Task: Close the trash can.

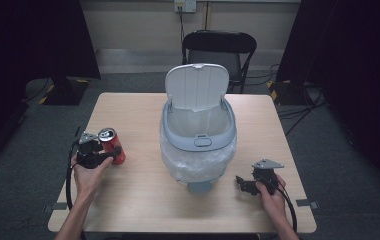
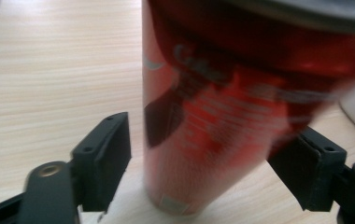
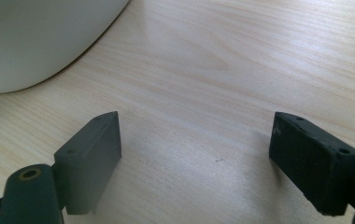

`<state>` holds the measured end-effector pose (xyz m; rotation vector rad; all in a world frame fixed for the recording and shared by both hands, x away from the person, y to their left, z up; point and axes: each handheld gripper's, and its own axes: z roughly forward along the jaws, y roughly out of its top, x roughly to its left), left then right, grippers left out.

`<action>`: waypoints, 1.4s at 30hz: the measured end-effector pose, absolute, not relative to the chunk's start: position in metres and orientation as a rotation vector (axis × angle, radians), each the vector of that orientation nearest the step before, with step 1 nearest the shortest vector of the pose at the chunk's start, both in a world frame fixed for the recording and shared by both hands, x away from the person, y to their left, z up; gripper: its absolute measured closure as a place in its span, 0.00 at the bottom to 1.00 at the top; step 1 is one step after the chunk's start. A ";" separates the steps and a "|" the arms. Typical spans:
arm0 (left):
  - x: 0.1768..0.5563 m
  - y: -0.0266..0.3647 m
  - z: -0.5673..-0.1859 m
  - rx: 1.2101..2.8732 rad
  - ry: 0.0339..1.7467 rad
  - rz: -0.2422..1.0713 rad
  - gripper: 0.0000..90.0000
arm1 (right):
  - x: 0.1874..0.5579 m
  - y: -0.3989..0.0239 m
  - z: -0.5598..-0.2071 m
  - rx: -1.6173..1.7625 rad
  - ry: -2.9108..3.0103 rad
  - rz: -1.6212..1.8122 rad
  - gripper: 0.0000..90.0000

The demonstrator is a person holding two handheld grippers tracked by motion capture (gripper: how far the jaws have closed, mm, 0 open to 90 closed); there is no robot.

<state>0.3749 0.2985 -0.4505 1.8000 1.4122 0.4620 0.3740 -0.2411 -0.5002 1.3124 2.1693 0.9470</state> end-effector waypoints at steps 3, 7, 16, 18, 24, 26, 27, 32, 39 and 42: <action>0.386 0.304 -0.450 1.800 1.420 0.483 0.28 | 0.374 -0.241 -0.500 1.308 2.172 0.949 0.17; 0.398 0.307 -0.448 1.785 1.415 0.514 0.29 | 0.374 -0.241 -0.500 1.307 2.172 0.949 0.17; 0.419 0.305 -0.455 1.770 1.400 0.539 0.37 | 0.375 -0.241 -0.500 1.308 2.179 0.953 0.17; 0.422 0.304 -0.457 1.776 1.402 0.547 0.37 | 0.375 -0.241 -0.500 1.306 2.180 0.953 0.17; 0.427 0.299 -0.465 1.839 1.402 0.563 0.38 | 0.375 -0.241 -0.500 1.306 2.181 0.953 0.17; 0.428 0.297 -0.469 1.848 1.403 0.572 0.38 | 0.375 -0.241 -0.500 1.306 2.180 0.953 0.17; 0.429 0.297 -0.470 1.851 1.399 0.577 0.38 | 0.375 -0.241 -0.500 1.307 2.180 0.953 0.17; 0.429 0.296 -0.469 1.848 1.404 0.591 0.38 | 0.375 -0.241 -0.500 1.306 2.181 0.952 0.17; 0.425 0.297 -0.465 1.839 1.401 0.598 0.38 | 0.375 -0.241 -0.500 1.306 2.180 0.950 0.16; 0.422 0.300 -0.459 1.795 1.391 0.576 0.38 | 0.375 -0.239 -0.500 1.310 2.176 0.946 0.16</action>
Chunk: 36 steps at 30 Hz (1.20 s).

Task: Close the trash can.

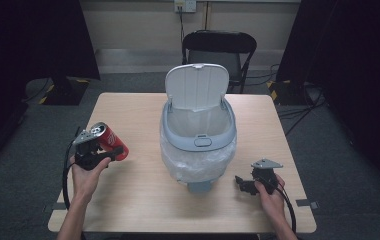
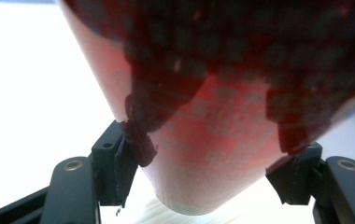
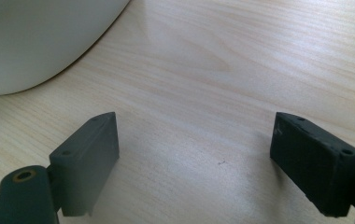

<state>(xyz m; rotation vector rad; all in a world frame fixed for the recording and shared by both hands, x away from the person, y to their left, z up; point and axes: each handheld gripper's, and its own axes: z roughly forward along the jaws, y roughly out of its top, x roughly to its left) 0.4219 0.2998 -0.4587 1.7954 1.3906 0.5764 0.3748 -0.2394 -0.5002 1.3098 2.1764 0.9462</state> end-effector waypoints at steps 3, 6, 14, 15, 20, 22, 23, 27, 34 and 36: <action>0.411 0.304 -0.446 1.753 1.313 0.487 0.38 | 0.375 -0.239 -0.500 1.310 2.176 0.946 0.16; 0.392 0.298 -0.414 1.706 1.135 0.430 0.38 | 0.375 -0.239 -0.500 1.311 2.177 0.946 0.16; 0.382 0.290 -0.391 1.701 1.000 0.413 0.38 | 0.375 -0.239 -0.500 1.311 2.176 0.946 0.16; 0.380 0.289 -0.386 1.697 0.984 0.410 0.38 | 0.375 -0.239 -0.500 1.311 2.176 0.946 0.16; 0.368 0.281 -0.355 1.654 0.868 0.412 0.38 | 0.375 -0.239 -0.500 1.311 2.176 0.946 0.16; 0.365 0.278 -0.347 1.646 0.837 0.417 0.38 | 0.375 -0.239 -0.500 1.311 2.176 0.946 0.16; 0.362 0.277 -0.341 1.638 0.823 0.421 0.38 | 0.375 -0.239 -0.500 1.311 2.176 0.946 0.16; 0.355 0.273 -0.323 1.622 0.764 0.446 0.38 | 0.375 -0.239 -0.500 1.311 2.176 0.945 0.16; 0.352 0.266 -0.301 1.556 0.698 0.452 0.38 | 0.375 -0.239 -0.500 1.311 2.176 0.946 0.16; 0.352 0.263 -0.294 1.523 0.695 0.454 0.38 | 0.375 -0.239 -0.500 1.311 2.176 0.946 0.16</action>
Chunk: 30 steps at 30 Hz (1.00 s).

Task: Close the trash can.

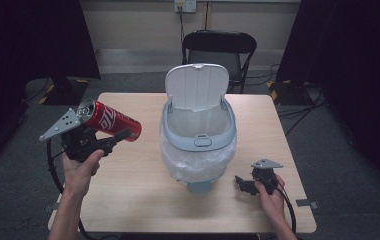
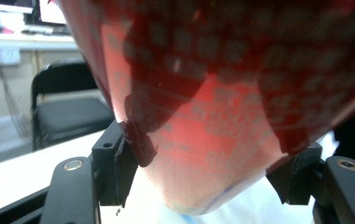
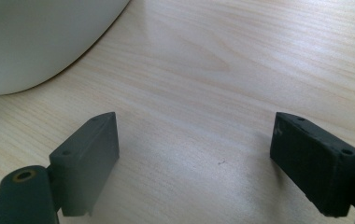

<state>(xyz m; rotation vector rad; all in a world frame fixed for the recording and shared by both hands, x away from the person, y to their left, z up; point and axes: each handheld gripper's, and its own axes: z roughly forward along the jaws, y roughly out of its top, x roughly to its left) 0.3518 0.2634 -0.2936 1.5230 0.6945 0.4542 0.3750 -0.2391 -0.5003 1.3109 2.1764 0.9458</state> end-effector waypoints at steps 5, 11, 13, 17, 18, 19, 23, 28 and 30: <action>0.354 0.255 -0.279 1.508 0.667 0.459 0.38 | 0.375 -0.239 -0.500 1.311 2.176 0.946 0.16; 0.356 0.236 -0.259 1.482 0.604 0.447 0.38 | 0.375 -0.239 -0.500 1.311 2.176 0.945 0.16; 0.357 0.233 -0.256 1.484 0.594 0.449 0.38 | 0.375 -0.239 -0.500 1.311 2.176 0.946 0.16; 0.359 0.220 -0.241 1.483 0.570 0.458 0.38 | 0.375 -0.239 -0.500 1.311 2.176 0.946 0.16; 0.360 0.218 -0.238 1.479 0.565 0.457 0.38 | 0.375 -0.239 -0.500 1.311 2.176 0.945 0.16; 0.361 0.215 -0.236 1.478 0.560 0.450 0.38 | 0.375 -0.239 -0.500 1.311 2.176 0.946 0.16; 0.368 0.203 -0.229 1.472 0.541 0.432 0.38 | 0.375 -0.239 -0.500 1.311 2.176 0.946 0.16; 0.376 0.183 -0.225 1.481 0.506 0.390 0.38 | 0.375 -0.239 -0.500 1.311 2.176 0.946 0.16; 0.380 0.174 -0.226 1.493 0.500 0.382 0.38 | 0.375 -0.239 -0.500 1.310 2.176 0.945 0.16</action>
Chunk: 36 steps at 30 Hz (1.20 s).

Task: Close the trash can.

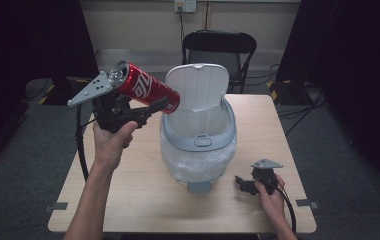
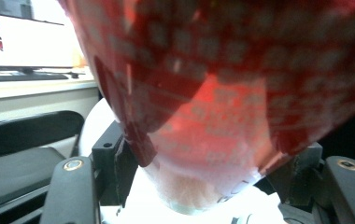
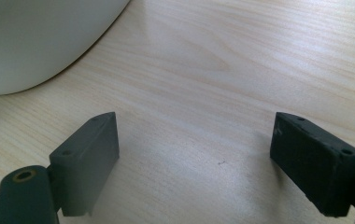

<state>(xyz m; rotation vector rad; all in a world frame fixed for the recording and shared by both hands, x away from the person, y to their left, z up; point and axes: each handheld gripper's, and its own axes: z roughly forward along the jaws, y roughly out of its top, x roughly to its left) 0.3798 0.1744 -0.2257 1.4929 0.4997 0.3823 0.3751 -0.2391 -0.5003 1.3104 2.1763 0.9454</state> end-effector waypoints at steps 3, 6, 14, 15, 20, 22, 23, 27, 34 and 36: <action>0.386 0.161 -0.226 1.516 0.494 0.351 0.38 | 0.375 -0.239 -0.500 1.311 2.176 0.945 0.16; 0.393 0.146 -0.224 1.548 0.510 0.327 0.38 | 0.375 -0.239 -0.500 1.312 2.176 0.946 0.16; 0.406 0.118 -0.221 1.603 0.514 0.291 0.34 | 0.375 -0.239 -0.500 1.311 2.176 0.946 0.16; 0.409 0.114 -0.222 1.592 0.539 0.285 0.33 | 0.375 -0.239 -0.500 1.311 2.176 0.945 0.16; 0.420 0.106 -0.226 1.668 0.575 0.299 0.32 | 0.375 -0.239 -0.500 1.311 2.176 0.945 0.16; 0.422 0.105 -0.228 1.671 0.575 0.273 0.31 | 0.375 -0.239 -0.500 1.311 2.176 0.945 0.16; 0.422 0.105 -0.228 1.671 0.575 0.273 0.31 | 0.375 -0.239 -0.500 1.311 2.176 0.945 0.16; 0.424 0.103 -0.232 1.695 0.576 0.263 0.27 | 0.375 -0.239 -0.500 1.312 2.176 0.945 0.16; 0.425 0.116 -0.233 1.704 0.594 0.290 0.32 | 0.375 -0.239 -0.500 1.311 2.176 0.946 0.16; 0.427 0.124 -0.233 1.694 0.617 0.302 0.33 | 0.375 -0.239 -0.500 1.311 2.176 0.946 0.16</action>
